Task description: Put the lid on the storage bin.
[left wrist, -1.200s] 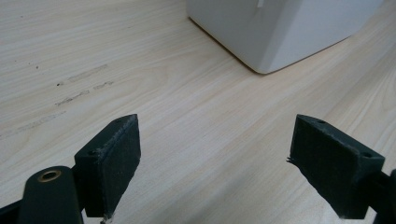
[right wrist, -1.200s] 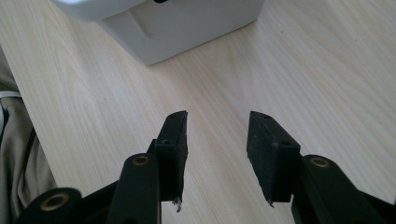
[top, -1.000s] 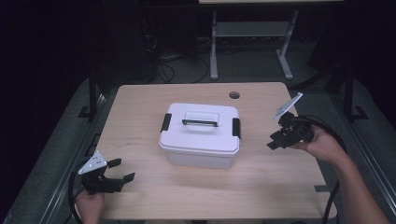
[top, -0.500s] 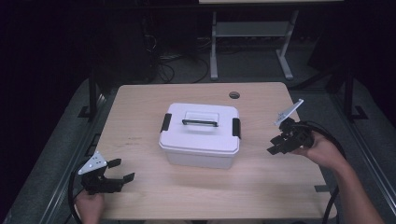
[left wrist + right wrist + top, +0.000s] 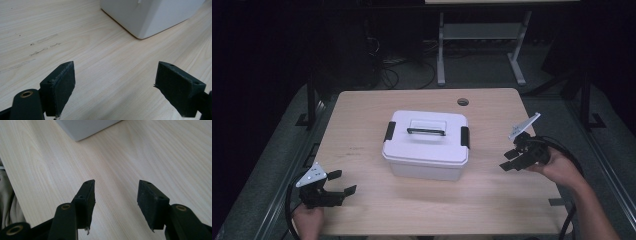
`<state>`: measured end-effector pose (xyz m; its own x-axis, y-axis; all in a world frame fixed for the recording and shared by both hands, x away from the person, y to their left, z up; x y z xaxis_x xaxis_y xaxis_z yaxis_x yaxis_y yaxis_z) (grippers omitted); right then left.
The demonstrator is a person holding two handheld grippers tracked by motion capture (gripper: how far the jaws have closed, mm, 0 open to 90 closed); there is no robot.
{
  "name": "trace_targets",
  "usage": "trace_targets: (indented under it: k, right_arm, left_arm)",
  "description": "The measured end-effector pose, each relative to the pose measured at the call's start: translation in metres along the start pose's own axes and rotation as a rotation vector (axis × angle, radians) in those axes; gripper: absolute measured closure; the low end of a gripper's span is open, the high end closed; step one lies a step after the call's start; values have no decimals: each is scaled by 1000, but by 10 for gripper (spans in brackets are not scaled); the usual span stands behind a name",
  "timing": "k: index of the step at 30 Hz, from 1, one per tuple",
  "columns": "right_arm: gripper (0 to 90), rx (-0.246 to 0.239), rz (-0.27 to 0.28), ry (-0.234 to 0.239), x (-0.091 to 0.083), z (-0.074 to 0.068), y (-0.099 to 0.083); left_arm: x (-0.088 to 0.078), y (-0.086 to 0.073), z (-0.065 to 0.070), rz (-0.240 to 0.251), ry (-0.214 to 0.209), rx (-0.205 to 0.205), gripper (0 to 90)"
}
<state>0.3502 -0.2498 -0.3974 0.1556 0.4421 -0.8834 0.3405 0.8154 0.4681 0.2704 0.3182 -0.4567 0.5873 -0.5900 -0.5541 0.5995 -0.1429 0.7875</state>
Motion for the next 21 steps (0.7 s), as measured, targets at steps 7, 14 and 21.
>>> trace_targets:
  k: [7,14,21]
  right_arm:
    - [441,9,7,4,5,-3,-8]
    - [425,20,7,12,9,-6,-15]
    - [411,25,15,12,9,-9,-22]
  left_arm:
    - [1,0,0,-6,-1,4,156]
    - [1,1,1,-3,0,4,155]
    - [1,1,1,-3,1,7,155]
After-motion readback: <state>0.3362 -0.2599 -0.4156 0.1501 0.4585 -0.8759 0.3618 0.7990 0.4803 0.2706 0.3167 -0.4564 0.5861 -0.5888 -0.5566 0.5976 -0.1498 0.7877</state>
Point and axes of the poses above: each handheld gripper's, and its own axes: x roughly forward along the jaws, y roughly out of its top, z roughly to its right, the point moved 3 cm from there along x, roughly forward along the jaws, and after that the axes turned 13 degrees about -x, right-handed, at the moved point
